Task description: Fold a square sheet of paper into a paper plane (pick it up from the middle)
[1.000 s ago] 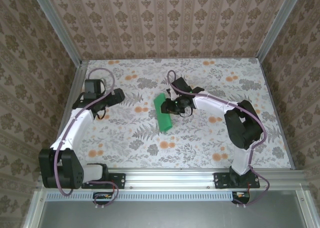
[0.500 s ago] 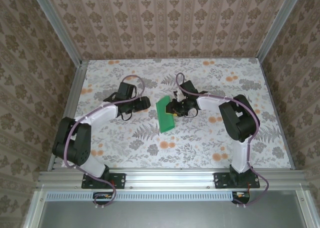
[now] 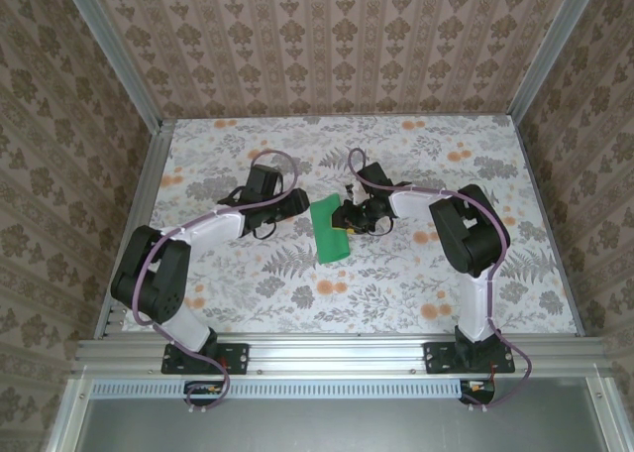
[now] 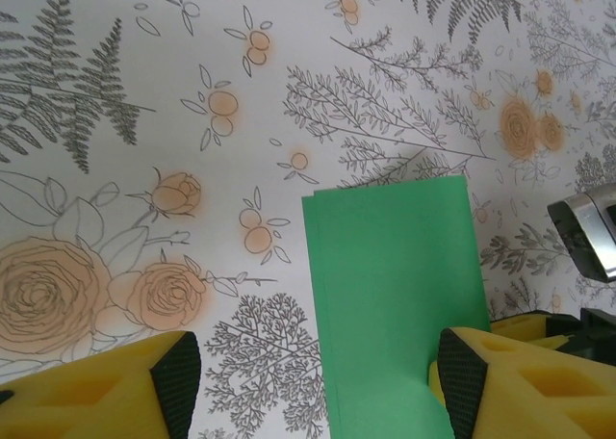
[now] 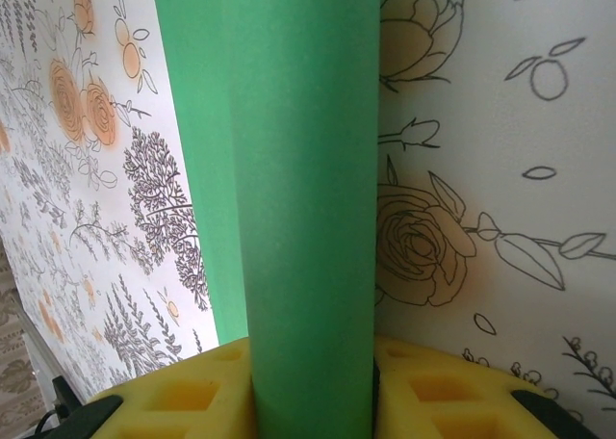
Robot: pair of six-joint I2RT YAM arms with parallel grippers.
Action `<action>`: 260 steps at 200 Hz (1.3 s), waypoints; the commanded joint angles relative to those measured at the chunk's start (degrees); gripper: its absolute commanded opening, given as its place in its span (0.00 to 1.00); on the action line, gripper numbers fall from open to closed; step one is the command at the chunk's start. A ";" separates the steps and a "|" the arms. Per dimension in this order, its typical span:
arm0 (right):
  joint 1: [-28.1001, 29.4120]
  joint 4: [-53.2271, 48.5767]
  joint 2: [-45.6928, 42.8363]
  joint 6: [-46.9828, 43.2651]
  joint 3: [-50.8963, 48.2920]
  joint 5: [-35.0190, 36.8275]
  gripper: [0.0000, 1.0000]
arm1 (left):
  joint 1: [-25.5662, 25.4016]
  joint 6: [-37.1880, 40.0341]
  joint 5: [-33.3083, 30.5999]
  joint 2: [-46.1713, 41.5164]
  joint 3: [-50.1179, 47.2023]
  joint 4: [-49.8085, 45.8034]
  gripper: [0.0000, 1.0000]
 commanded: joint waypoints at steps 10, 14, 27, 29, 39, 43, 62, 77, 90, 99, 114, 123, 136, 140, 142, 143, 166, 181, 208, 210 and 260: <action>-0.19 -3.50 2.66 -2.24 0.31 4.09 0.32 | -0.61 -0.95 -0.15 1.42 0.13 0.16 0.68; -0.17 -3.64 2.83 -2.50 0.40 4.39 0.32 | -0.61 -1.12 -0.07 1.40 0.08 0.09 0.68; -0.16 -4.19 3.31 -3.24 0.62 5.29 0.32 | -0.61 -0.87 0.31 1.42 0.21 -0.36 0.67; -0.20 -4.17 3.41 -3.29 0.60 5.29 0.32 | -0.61 -0.85 0.31 1.45 0.22 -0.43 0.67; -0.19 -4.47 3.81 -3.63 0.60 5.73 0.32 | -0.69 -0.93 0.09 1.25 -0.01 -0.69 0.66; -0.21 -4.58 3.93 -3.65 0.47 5.98 0.32 | -0.69 -0.88 0.09 1.23 -0.09 -0.73 0.66; -0.18 -6.05 4.33 -4.62 0.65 8.34 0.32 | -0.69 -1.06 -0.47 1.28 -0.76 -0.32 0.64; -0.28 -7.22 4.69 -5.52 1.22 9.31 0.32 | -0.74 -2.07 0.32 1.93 -1.07 1.06 0.61; -0.22 -8.76 5.34 -5.99 2.11 9.26 0.32 | -0.78 -3.90 1.70 2.95 -1.41 2.78 0.60; -0.25 -9.56 5.76 -6.11 2.61 9.39 0.32 | -0.86 -5.41 2.64 3.77 -1.80 4.50 0.58; -0.24 -9.77 6.25 -5.97 2.92 9.56 0.32 | -1.08 -6.83 4.24 5.15 -2.24 7.14 0.57; -0.24 -10.10 6.40 -5.93 3.20 9.71 0.33 | -1.26 -7.24 4.79 6.06 -1.81 7.34 0.56; -0.24 -10.45 6.75 -5.80 3.58 9.83 0.33 | -1.78 -7.00 5.24 7.17 -1.04 7.29 0.54; -0.27 -10.54 6.74 -5.70 3.65 9.92 0.34 | -1.90 -7.00 5.20 7.35 -0.92 7.28 0.54; -0.20 -10.50 6.75 -5.68 3.67 9.92 0.34 | -1.98 -7.00 5.20 7.50 -0.90 7.28 0.54; -0.20 -10.49 6.75 -5.63 3.67 9.92 0.34 | -2.00 -7.04 5.15 7.57 -0.81 7.31 0.54; -0.23 -12.34 7.27 -5.11 4.71 10.80 0.34 | -2.45 -7.17 5.27 8.72 -0.06 7.34 0.51; -0.19 -13.35 7.47 -4.82 5.21 11.40 0.34 | -2.67 -7.13 5.55 9.22 0.16 7.43 0.49; -0.14 -14.61 7.78 -4.20 5.65 11.85 0.34 | -2.89 -7.26 5.84 9.67 0.33 7.91 0.47; -0.19 -14.68 7.78 -4.08 5.73 11.94 0.34 | -2.89 -7.26 5.82 9.66 0.38 7.90 0.47; -0.03 -16.10 8.42 -2.94 6.40 12.80 0.35 | -3.24 -7.34 5.73 9.76 0.58 8.13 0.45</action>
